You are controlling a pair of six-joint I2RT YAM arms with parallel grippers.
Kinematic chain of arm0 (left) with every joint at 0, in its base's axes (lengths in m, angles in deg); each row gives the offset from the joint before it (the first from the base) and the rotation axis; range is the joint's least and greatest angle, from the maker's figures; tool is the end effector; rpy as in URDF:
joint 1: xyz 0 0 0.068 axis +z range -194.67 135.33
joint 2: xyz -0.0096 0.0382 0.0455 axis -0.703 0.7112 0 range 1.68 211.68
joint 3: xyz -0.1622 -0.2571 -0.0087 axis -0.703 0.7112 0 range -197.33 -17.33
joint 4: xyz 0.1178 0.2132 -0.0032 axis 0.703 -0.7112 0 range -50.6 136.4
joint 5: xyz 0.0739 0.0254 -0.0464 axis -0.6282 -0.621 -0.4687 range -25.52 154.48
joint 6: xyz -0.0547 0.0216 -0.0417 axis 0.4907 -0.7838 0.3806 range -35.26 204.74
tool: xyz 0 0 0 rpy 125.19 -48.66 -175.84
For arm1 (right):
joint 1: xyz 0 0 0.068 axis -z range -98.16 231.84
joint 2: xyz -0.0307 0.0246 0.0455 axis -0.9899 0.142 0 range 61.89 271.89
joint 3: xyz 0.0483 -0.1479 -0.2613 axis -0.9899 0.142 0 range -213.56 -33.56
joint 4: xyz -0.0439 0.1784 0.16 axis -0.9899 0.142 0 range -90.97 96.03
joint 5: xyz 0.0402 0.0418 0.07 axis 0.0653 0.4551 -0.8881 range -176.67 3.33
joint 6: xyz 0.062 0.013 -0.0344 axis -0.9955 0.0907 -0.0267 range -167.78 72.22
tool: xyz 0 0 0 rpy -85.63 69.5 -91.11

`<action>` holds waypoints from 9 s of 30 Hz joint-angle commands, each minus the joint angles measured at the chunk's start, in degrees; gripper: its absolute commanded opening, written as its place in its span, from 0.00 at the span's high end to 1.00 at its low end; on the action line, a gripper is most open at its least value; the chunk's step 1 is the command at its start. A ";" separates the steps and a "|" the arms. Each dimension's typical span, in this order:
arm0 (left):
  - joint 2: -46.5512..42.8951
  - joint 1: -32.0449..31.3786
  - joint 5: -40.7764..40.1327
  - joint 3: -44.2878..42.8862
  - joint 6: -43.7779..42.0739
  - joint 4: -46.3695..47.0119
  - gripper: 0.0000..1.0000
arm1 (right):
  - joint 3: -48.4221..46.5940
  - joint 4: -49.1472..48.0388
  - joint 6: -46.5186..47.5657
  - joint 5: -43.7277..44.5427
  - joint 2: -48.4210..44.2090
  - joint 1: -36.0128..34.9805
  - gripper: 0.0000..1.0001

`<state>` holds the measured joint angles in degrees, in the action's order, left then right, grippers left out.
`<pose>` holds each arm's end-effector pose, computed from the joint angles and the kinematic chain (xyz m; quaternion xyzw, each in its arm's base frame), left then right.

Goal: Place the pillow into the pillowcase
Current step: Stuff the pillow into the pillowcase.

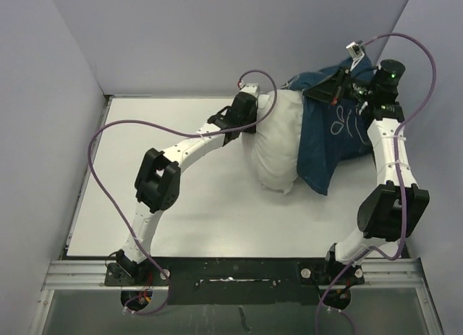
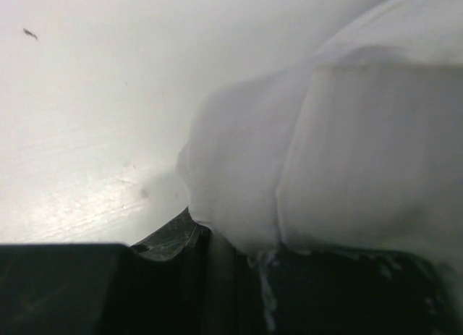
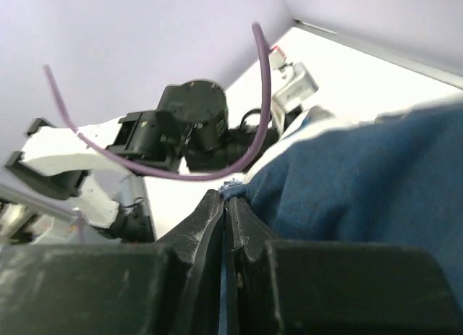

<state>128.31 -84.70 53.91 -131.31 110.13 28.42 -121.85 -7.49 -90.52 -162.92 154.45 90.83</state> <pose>0.4238 -0.3418 0.2927 0.0650 0.8638 -0.1993 0.4582 0.3558 0.0023 0.4559 -0.1626 0.6847 0.5741 0.4185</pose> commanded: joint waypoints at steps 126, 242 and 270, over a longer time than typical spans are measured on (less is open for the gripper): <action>-29.53 17.97 21.19 40.01 -18.36 6.27 1.00 | 21.82 -61.92 -31.40 -4.12 16.87 -25.92 1.00; 1.80 9.73 20.72 -11.52 4.03 -14.39 0.28 | 2.75 9.40 5.37 10.40 24.58 -18.78 1.00; -1.79 10.66 31.73 -23.26 -8.56 -23.93 0.30 | 1.98 6.51 3.45 8.66 25.36 -17.86 1.00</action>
<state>135.07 -77.55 76.16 -157.97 91.11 -2.90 -116.97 3.37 -87.37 -154.83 180.78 72.06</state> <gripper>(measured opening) 0.544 0.025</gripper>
